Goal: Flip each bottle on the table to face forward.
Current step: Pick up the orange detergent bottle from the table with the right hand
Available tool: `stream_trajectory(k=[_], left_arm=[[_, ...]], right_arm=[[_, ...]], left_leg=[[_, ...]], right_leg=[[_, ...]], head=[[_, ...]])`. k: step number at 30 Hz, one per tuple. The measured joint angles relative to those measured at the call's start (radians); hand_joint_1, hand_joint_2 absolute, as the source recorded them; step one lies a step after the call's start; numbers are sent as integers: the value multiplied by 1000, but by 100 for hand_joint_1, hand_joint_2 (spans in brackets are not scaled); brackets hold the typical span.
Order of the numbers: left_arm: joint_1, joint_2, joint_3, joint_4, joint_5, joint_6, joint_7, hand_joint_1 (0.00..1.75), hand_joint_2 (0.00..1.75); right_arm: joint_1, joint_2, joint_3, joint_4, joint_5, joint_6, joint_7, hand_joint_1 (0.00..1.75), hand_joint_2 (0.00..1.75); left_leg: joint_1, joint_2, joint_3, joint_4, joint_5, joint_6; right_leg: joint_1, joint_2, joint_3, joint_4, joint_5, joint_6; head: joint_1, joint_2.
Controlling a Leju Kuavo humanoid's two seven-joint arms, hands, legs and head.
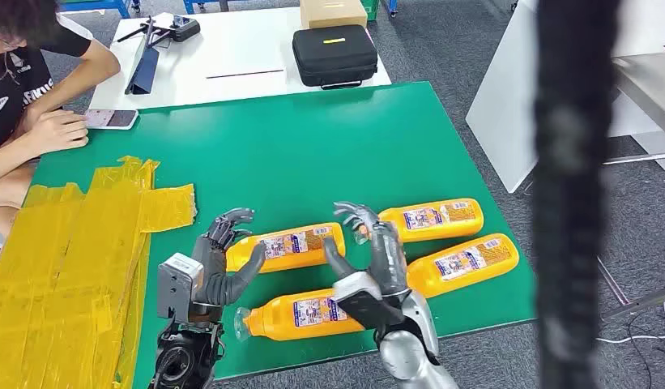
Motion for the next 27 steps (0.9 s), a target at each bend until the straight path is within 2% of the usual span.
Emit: stream_trajectory(k=[2, 5, 9, 11, 14, 17, 27], left_arm=[[-2, 0, -4, 3, 3, -2, -2, 0, 175], [-15, 0, -22, 23, 23, -14, -14, 0, 175], [-36, 0, -34, 47, 59, -23, -27, 0, 175], [-41, 0, -33, 49, 66, -26, -27, 0, 175], [-48, 0, -37, 55, 71, -38, -25, 0, 175], [-55, 0, -39, 61, 74, -43, -24, 0, 175], [-66, 0, -39, 72, 82, -49, -19, 0, 175]], right_arm=[[-8, -1, 6, 8, 47, -15, 18, 0, 175], [-60, -10, 31, 59, 240, -65, 102, 0, 175], [-163, -28, 63, 189, 558, 39, 339, 0, 175], [-194, -33, 68, 239, 631, 92, 402, 0, 175], [-242, -39, 70, 326, 678, 176, 451, 0, 175], [-293, -42, 70, 427, 683, 236, 464, 0, 175], [-406, -34, 71, 674, 656, 258, 454, 0, 175]], left_leg=[[0, 0, 0, 0, 0, 0], [0, 0, 0, 0, -1, 0], [0, 0, 0, 0, 0, 0], [0, 0, 0, 0, 0, 0], [0, 0, 0, 0, 0, 0], [0, 0, 0, 0, 0, 0], [0, 0, -1, 0, 0, 0]], right_leg=[[0, 0, 0, 0, 0, 0], [0, 0, 0, 0, -1, 0], [0, 0, 0, 0, -1, 1], [0, 0, 0, 0, -1, 1], [0, 0, 0, 0, 0, 1], [0, 0, 0, 0, 0, 1], [0, 0, 0, 0, 0, 1]], head=[[0, 0], [0, 0], [0, 0], [0, 0], [0, 0], [0, 0], [0, 0]])
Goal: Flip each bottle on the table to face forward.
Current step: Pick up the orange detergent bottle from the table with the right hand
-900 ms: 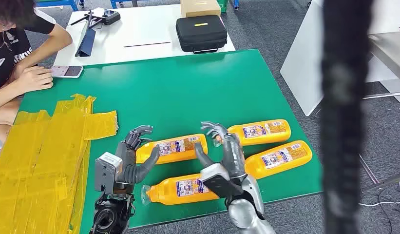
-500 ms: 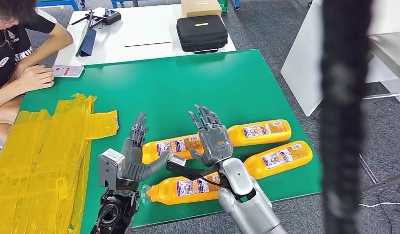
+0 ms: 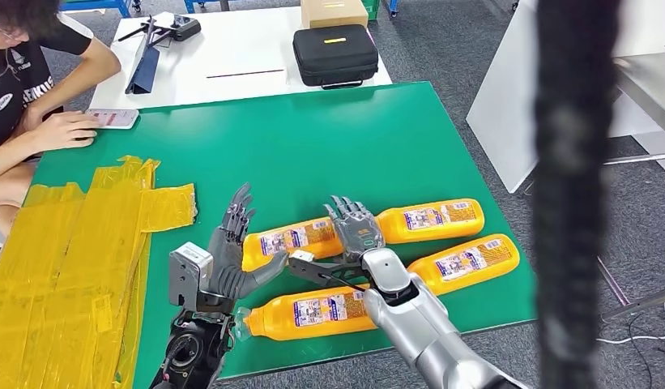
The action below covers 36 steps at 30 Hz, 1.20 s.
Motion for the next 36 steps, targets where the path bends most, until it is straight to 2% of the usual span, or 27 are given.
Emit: stream_trajectory(k=[7, 14, 22, 26, 27, 28, 30, 31, 33, 36], left_arm=[[-8, 0, 0, 7, 8, 0, 0, 0, 175], [-20, 0, -4, 23, 20, 2, -7, 0, 175], [-24, 0, -8, 34, 24, 8, -11, 0, 175], [-26, 0, -9, 43, 31, 4, -13, 0, 175], [-28, 0, -9, 46, 33, 2, -14, 0, 175], [-30, 0, -9, 50, 35, -2, -14, 0, 175], [-38, 0, -10, 59, 40, -7, -15, 0, 175], [-42, 0, -11, 65, 42, -9, -16, 0, 175], [-50, 0, -14, 74, 43, -11, -17, 0, 175], [-58, -1, -19, 85, 44, -12, -17, 0, 175]], right_arm=[[-79, 29, 0, 166, -6, -115, -49, 0, 175], [-118, 57, 0, 249, 8, -180, -97, 0, 175], [-136, 76, 14, 286, 32, -180, -123, 0, 175], [-143, 85, 25, 311, -7, -115, -158, 0, 175], [-145, 86, 25, 318, -26, -89, -173, 21, 175], [-148, 86, 25, 326, -45, -60, -187, 56, 175], [-159, 86, 24, 342, -81, -1, -209, 139, 175], [-168, 86, 24, 350, -97, 27, -217, 162, 175], [-187, 86, 24, 365, -127, 69, -232, 174, 175], [-209, 86, 23, 383, -156, 103, -248, 175, 175]], left_leg=[[0, 0, 0, 0, 0, 0], [0, 0, 0, 0, 0, 0], [0, 0, 0, 0, 0, 0], [0, 0, 0, 0, 0, 0], [0, 0, 0, 0, 0, 0], [0, 0, 0, 0, 0, 0], [0, 0, 0, 0, 0, 0], [0, 0, 1, 0, 0, 0], [0, 1, 2, 0, 0, 0], [0, 0, 2, 0, 0, 0]], right_leg=[[0, 0, 0, 0, 0, 0], [0, 0, 0, 0, 0, 0], [0, 0, 0, 0, 0, 0], [0, 0, 0, 0, 0, 0], [0, 0, 0, 0, 0, 0], [0, 0, 0, 0, 0, 0], [0, 0, 0, 0, 0, 0], [0, 0, 0, 0, 0, 0], [0, 0, 1, 0, 0, 0], [0, 0, 2, 0, 0, 0]], head=[[0, 0], [0, 0], [0, 0], [0, 0], [0, 0], [0, 0], [0, 0], [0, 0], [0, 0], [0, 0]])
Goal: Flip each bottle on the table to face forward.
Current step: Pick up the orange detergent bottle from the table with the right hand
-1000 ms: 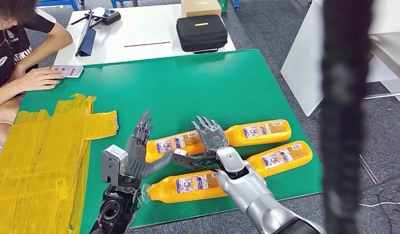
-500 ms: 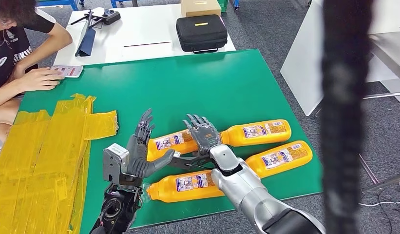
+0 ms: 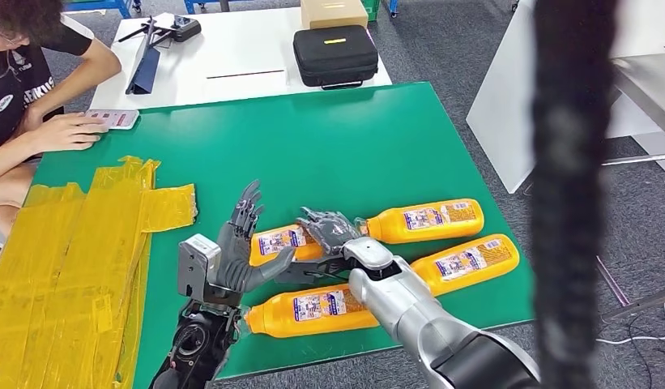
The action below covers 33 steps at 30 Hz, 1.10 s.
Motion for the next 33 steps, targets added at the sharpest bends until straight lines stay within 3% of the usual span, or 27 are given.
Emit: stream_trajectory(k=[10, 13, 20, 27, 33], left_arm=[[-14, 0, -4, 21, 6, 0, 0, 0, 175], [-14, 0, -5, 23, 7, 4, 1, 0, 175], [2, 0, -4, 20, 7, 29, -2, 0, 175], [5, 0, -4, 12, 8, 30, -5, 0, 175], [11, 0, -3, -9, 39, 41, -38, 0, 175]], right_arm=[[-23, 3, 0, 35, -9, -10, 26, 175, 175], [-17, 4, -1, 39, -8, -82, 64, 175, 175], [26, -7, -68, 32, -53, -356, 138, 175, 175], [43, -18, -116, 18, -59, -386, 140, 175, 175], [56, -22, -184, -3, -134, -513, 146, 175, 175]], left_leg=[[0, 0, 1, 0, 0, 0], [0, 0, 1, 0, 0, 0], [0, -1, 0, 0, 0, 0], [0, -1, -1, 0, 0, 0], [0, -1, -1, 0, 0, 0]], right_leg=[[0, 0, 1, 0, 0, 0], [0, 0, 1, 0, 0, 0], [0, 0, 1, 0, 0, 0], [0, 0, 0, 0, 0, 0], [0, 0, -1, 0, 0, 0]], head=[[0, 0], [0, 0], [0, 0], [0, 0], [0, 0]])
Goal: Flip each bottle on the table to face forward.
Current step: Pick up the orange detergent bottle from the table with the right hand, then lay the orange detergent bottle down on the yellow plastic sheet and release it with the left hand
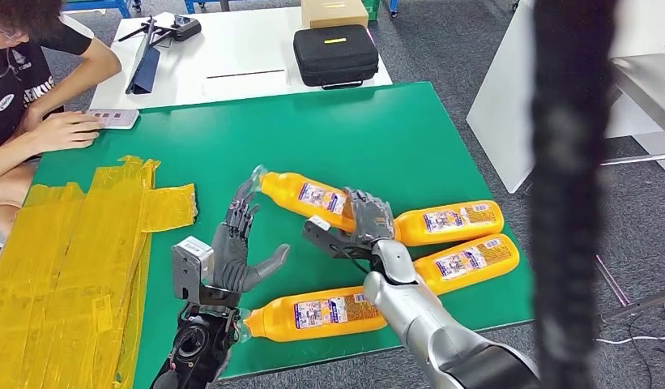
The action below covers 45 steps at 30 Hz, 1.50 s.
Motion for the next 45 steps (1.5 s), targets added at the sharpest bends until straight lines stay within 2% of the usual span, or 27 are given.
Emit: stream_trajectory(k=[2, 4, 9, 15, 22, 28, 37, 45], left_arm=[[5, 0, 0, -20, 14, 2, -10, 0, 175], [10, 0, 0, -41, 22, 7, -10, 0, 175], [16, 0, 0, -63, 30, 26, 10, 0, 175], [16, 1, 0, -60, 47, 23, 32, 0, 175], [4, 9, -1, -42, 76, -24, 61, 0, 175], [-10, 11, -3, -20, 87, -41, 62, 0, 175], [-27, 12, 0, -11, 111, -42, 59, 0, 175], [-25, 21, 8, -10, 126, -53, 59, 0, 175]], right_arm=[[7, -3, -50, -18, -84, -20, -31, 175, 175], [21, -3, -110, -47, -210, -28, -109, 175, 175], [75, 18, -235, -182, -580, 13, -435, 175, 175], [158, 49, -240, -383, -827, 160, -584, 175, 175], [254, 53, -100, -599, -867, 324, -632, 175, 175], [289, 48, 14, -661, -846, 416, -642, 175, 175], [293, 34, 129, -646, -803, 479, -650, 175, 175], [276, 24, 169, -610, -786, 484, -648, 175, 175]], left_leg=[[0, 0, 0, 0, 0, 0], [0, 0, -1, 0, 0, 0], [0, 0, -1, 0, 0, 0], [0, 0, -2, 0, 0, 0], [1, 0, -2, 0, 0, 0], [0, 0, -2, 0, 0, 0], [0, 0, -2, 0, 0, 0], [0, 0, -2, 0, 0, 0]], right_leg=[[0, 0, 0, 0, 0, 0], [0, 0, 0, 0, 0, 0], [0, 0, 0, 0, 0, 0], [0, 0, -1, 0, 0, 0], [0, 0, -2, 0, 0, 0], [0, 0, -2, 0, 0, 0], [0, 0, -2, 0, 0, 0], [0, 0, -2, 0, 0, 0]], head=[[0, 0], [0, 0], [0, 0], [0, 0], [0, 0], [0, 0], [0, 0], [0, 0]])
